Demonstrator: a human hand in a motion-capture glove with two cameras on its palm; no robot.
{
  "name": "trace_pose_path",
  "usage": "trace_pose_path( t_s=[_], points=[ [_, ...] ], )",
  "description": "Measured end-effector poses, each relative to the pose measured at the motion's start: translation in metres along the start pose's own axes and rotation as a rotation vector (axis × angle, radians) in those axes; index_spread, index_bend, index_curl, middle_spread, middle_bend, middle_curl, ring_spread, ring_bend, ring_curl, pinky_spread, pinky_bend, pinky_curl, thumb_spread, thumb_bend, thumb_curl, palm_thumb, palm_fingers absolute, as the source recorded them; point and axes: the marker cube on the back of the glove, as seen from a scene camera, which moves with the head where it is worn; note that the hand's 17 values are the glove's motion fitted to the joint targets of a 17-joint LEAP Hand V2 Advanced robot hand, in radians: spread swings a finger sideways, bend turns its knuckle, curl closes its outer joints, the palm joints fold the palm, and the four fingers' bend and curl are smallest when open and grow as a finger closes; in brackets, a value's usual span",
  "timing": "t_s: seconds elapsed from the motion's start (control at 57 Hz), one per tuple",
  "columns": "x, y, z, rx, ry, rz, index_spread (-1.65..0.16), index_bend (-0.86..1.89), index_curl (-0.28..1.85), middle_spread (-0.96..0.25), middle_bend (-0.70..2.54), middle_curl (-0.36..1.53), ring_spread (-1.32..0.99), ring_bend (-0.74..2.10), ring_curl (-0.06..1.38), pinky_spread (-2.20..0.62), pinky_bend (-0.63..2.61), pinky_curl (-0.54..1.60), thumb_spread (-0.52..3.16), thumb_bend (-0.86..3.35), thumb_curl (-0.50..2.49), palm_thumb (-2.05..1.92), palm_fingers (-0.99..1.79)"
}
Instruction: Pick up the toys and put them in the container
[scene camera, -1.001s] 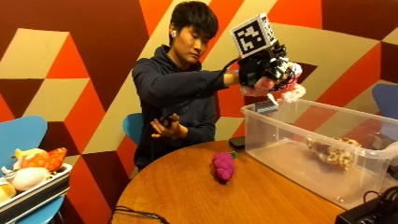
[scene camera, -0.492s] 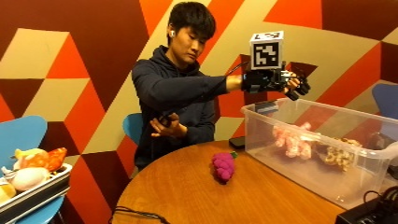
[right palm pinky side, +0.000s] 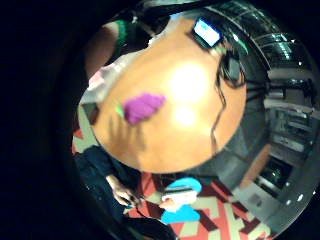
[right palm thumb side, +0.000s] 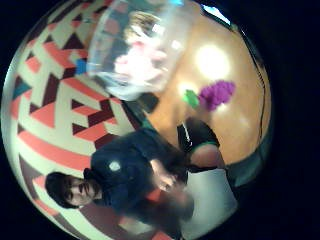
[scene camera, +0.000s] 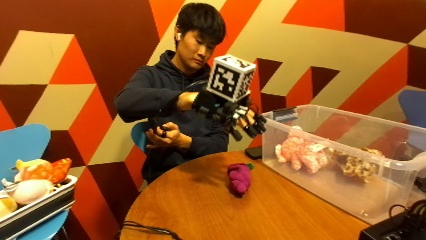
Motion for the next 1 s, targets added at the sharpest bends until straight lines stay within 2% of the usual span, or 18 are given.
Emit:
trace_pose_path(
  t_s=[0.123,0.334,0.421,0.509,0.597,0.685,0.808,1.001],
  points=[
    [0.014,-0.016,0.05,-0.125,0.104,0.051,-0.27,0.09,0.42,-0.04,0.19,0.38,-0.06,0.29,0.3,0.01,0.91,0.37,1.31,0.18,0.51,0.46,-0.31],
    [0.01,-0.047,0.119,-0.208,0.155,-0.037,-0.28,0.09,0.33,-0.01,0.07,0.29,-0.02,0.14,0.25,0.01,0.87,0.36,1.35,0.23,0.54,0.6,-0.36],
    [0.008,-0.056,0.127,-0.162,0.123,-0.077,-0.32,0.38,0.4,-0.01,0.07,0.25,-0.02,0.07,0.21,0.01,0.75,0.33,1.41,0.26,0.55,0.64,-0.2],
    [0.006,-0.062,0.13,-0.089,0.081,-0.102,-0.3,0.74,0.5,-0.02,0.17,0.26,-0.02,0.07,0.17,0.01,0.62,0.3,1.43,0.27,0.56,0.66,-0.01],
    [0.003,-0.066,0.131,-0.031,0.004,-0.113,-0.26,0.88,0.58,-0.06,0.38,0.33,-0.05,0.11,0.14,0.0,0.56,0.28,1.38,0.25,0.58,0.67,0.19],
    [0.0,-0.067,0.129,0.003,-0.023,-0.105,-0.2,0.95,0.62,-0.12,0.55,0.39,-0.1,0.15,0.12,0.0,0.51,0.26,1.32,0.24,0.61,0.7,0.31],
    [-0.004,-0.064,0.113,0.042,-0.028,-0.105,-0.15,1.0,0.69,-0.18,0.67,0.45,-0.16,0.18,0.12,-0.02,0.5,0.27,1.23,0.22,0.66,0.73,0.35],
    [-0.009,-0.049,0.041,0.208,-0.074,-0.079,-0.11,1.05,0.77,-0.26,0.73,0.51,-0.26,0.22,0.15,-0.04,0.49,0.29,1.09,0.16,0.74,0.72,0.34]
  ],
)
